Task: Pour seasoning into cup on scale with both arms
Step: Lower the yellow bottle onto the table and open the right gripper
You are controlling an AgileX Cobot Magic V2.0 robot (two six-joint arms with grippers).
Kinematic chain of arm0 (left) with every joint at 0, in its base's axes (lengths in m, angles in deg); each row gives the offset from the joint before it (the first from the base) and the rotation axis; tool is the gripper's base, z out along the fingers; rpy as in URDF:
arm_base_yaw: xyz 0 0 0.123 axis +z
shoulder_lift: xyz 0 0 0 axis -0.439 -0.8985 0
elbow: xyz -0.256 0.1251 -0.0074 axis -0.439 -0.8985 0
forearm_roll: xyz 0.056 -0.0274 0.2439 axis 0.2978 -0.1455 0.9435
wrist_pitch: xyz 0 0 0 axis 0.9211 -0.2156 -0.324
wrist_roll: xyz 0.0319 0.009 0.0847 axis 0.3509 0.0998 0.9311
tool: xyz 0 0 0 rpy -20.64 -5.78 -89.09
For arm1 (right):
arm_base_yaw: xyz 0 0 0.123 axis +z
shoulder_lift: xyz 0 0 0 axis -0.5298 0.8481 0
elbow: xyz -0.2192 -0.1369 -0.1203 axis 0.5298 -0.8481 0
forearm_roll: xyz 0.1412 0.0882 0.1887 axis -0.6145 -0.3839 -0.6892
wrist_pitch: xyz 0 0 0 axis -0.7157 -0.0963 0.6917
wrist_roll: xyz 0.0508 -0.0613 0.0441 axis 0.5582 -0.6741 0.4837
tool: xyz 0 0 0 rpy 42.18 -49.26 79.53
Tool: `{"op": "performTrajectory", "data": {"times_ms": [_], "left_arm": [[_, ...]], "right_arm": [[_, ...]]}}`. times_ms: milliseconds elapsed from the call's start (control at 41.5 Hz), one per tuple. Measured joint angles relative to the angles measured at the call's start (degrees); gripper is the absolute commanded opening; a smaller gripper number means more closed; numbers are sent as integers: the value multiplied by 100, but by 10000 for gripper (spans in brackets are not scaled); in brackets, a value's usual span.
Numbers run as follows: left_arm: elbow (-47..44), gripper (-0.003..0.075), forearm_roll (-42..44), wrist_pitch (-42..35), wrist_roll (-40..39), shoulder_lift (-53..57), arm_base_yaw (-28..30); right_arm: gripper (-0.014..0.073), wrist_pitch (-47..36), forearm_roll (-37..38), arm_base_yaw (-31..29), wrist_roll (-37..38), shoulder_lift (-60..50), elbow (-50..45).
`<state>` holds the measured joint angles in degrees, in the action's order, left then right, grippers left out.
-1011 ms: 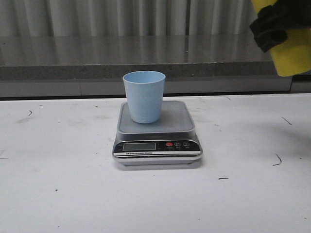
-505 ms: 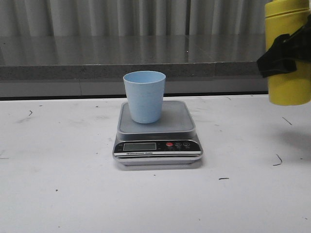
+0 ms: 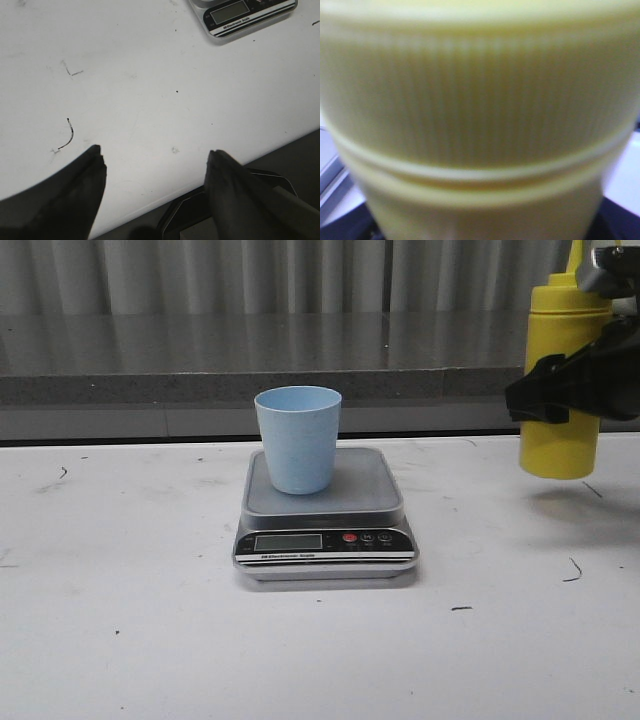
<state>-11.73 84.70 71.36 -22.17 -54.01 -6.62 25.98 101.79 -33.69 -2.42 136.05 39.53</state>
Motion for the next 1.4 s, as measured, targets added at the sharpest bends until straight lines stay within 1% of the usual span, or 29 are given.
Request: {"op": "performTrajectory", "data": {"times_ms": [241, 505, 554, 722, 794, 842, 963, 1083, 1131, 1252, 1396], "left_arm": [[0, 427, 0, 0, 0, 0, 0], [0, 427, 0, 0, 0, 0, 0], [0, 427, 0, 0, 0, 0, 0], [0, 427, 0, 0, 0, 0, 0], [0, 427, 0, 0, 0, 0, 0], [0, 427, 0, 0, 0, 0, 0], [0, 427, 0, 0, 0, 0, 0], [0, 427, 0, 0, 0, 0, 0], [0, 427, 0, 0, 0, 0, 0], [0, 427, 0, 0, 0, 0, 0], [0, 427, 0, 0, 0, 0, 0]], "right_arm": [[342, -319, -648, 0, -452, 537, 0], [346, -943, -834, 0, -778, 921, 11], [365, -985, -840, 0, -791, 944, 22], [522, -1016, -849, 0, -800, 957, 31], [558, -1016, -849, 0, -803, 957, 31], [565, -992, -849, 0, -803, 957, 31], [562, -560, -852, 0, -803, 875, 31], [562, 193, -852, 0, -803, 569, 31], [562, 627, -852, 0, -743, 383, 31], [562, 1330, -861, 0, -447, -154, -63], [562, 1792, -865, 0, -179, -833, -329]]}}
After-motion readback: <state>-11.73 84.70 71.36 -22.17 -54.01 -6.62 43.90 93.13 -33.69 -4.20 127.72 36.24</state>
